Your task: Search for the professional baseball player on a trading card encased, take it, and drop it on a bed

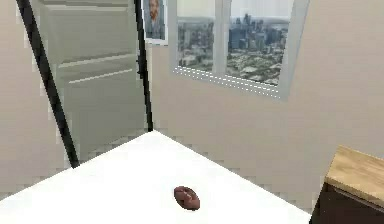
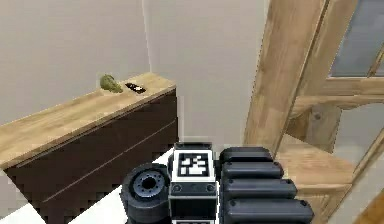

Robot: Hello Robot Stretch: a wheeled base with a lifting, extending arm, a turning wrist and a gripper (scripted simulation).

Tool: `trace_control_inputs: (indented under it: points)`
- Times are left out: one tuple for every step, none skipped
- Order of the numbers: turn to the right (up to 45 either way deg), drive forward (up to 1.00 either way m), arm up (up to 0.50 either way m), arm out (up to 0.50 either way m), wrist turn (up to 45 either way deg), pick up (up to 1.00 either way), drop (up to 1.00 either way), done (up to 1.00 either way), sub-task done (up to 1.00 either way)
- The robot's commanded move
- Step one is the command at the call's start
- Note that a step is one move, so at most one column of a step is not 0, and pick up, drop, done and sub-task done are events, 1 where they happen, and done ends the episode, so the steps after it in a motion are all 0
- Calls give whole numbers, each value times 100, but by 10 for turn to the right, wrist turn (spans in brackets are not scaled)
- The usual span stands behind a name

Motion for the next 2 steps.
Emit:
trace_control_inputs:
  points:
    - [390, 0, 0, 0, 0, 0, 0, 0, 0]
    - [-450, 0, 0, 0, 0, 0, 0, 0, 0]
